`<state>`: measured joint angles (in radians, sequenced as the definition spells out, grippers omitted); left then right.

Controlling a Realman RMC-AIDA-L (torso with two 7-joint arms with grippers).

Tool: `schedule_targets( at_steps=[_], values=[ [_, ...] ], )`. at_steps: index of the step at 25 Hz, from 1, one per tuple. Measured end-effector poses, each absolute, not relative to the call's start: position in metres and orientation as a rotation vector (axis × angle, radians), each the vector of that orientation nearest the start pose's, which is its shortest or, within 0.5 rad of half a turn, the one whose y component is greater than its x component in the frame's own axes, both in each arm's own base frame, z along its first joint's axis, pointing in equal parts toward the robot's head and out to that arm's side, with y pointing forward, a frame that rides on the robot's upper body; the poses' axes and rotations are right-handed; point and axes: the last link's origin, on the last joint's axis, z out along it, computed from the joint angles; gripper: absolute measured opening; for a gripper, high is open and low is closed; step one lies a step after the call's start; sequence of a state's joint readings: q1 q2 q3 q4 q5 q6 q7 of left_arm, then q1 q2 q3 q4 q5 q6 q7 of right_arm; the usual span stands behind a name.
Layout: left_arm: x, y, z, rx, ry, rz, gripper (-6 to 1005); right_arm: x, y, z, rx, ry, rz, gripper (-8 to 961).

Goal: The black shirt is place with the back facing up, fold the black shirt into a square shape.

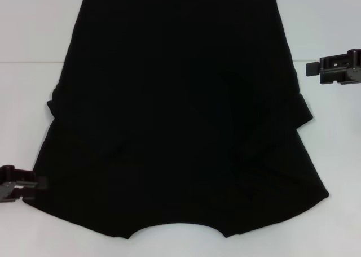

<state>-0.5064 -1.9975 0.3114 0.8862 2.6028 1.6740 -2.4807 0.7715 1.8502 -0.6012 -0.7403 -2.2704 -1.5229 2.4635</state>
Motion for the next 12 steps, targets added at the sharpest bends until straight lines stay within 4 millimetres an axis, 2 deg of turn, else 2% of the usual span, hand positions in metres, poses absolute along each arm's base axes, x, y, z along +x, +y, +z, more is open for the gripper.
schedule_targets(
  at_steps=[12],
  values=[
    [-0.367,0.302,0.088,2.31,2.66,0.377,452,0.239,0.416,0.111,-2.271,1.623,0.494,636]
  ],
)
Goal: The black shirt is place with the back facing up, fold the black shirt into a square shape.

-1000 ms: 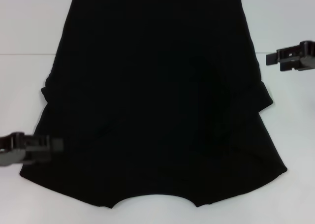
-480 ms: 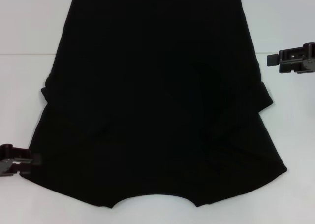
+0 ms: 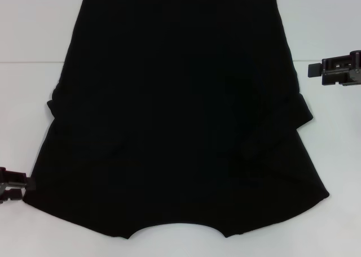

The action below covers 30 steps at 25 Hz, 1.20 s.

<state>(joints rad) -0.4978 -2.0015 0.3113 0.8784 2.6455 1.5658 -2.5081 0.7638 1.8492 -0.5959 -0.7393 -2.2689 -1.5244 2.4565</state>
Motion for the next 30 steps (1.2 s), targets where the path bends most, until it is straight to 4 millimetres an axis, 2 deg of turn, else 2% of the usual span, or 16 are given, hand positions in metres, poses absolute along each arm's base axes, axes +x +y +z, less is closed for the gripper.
schedule_targets(
  at_steps=[14,30],
  values=[
    [-0.372,0.302,0.078,2.286,2.686,0.335,453,0.241,0.415,0.112,-2.269,1.623,0.494,636],
    [-0.355,0.319,0.063,2.305,2.593,0.369,453,0.244,0.413,0.112,-2.271,1.615,0.496,636]
  ],
)
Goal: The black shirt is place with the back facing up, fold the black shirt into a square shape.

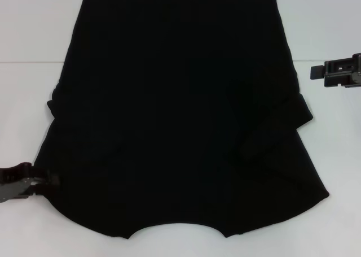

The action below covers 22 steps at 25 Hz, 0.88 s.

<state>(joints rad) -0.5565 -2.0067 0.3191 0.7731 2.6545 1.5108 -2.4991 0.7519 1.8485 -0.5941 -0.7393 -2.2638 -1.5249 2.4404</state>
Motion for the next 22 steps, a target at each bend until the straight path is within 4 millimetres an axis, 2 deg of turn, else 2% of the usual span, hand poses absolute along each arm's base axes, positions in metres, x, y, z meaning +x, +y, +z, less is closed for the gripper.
schedule_targets(
  at_steps=[7,14,19,22],
  values=[
    [-0.354,0.321,0.064,2.318,2.58,0.404,339,0.246,0.412,0.112,-2.273,1.612,0.495,636],
    [-0.349,0.323,0.063,2.341,2.535,0.383,136,0.25,0.408,0.112,-2.278,1.622,0.477,637],
    [-0.333,0.326,0.062,2.382,2.378,0.481,66,0.262,0.393,0.114,-2.312,1.659,0.33,637],
    [-0.329,0.329,0.063,2.39,2.358,0.51,45,0.277,0.381,0.114,-2.307,1.702,0.2,637]
  ],
)
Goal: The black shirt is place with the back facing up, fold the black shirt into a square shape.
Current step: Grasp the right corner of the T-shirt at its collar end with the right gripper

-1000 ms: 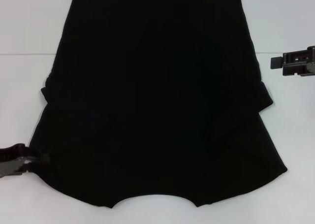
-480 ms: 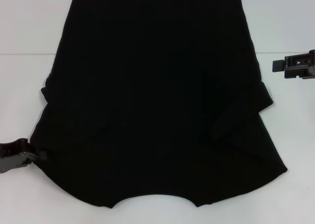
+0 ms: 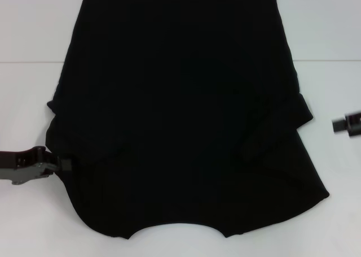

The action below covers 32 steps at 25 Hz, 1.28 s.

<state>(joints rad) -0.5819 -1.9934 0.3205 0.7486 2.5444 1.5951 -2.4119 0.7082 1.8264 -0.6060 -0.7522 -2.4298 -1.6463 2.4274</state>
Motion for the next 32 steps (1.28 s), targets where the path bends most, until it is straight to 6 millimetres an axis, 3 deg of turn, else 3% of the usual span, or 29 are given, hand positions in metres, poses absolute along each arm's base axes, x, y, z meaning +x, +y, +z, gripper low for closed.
schedule_targets(
  at_steps=[4,10,15,32],
  values=[
    [-0.328,0.332,0.064,-2.022,-1.996,-0.436,46,0.292,0.369,0.108,-2.305,1.726,0.087,637],
    [-0.327,0.338,0.064,-2.014,-1.986,-0.442,45,0.298,0.359,0.084,-2.363,1.701,-0.012,637],
    [-0.326,0.34,0.062,-2.012,-1.99,-0.444,45,0.297,0.358,0.065,-2.392,1.672,-0.057,637],
    [-0.328,0.341,0.059,-1.997,-1.996,-0.446,46,0.297,0.36,0.032,-2.388,1.656,-0.143,637]
  ],
)
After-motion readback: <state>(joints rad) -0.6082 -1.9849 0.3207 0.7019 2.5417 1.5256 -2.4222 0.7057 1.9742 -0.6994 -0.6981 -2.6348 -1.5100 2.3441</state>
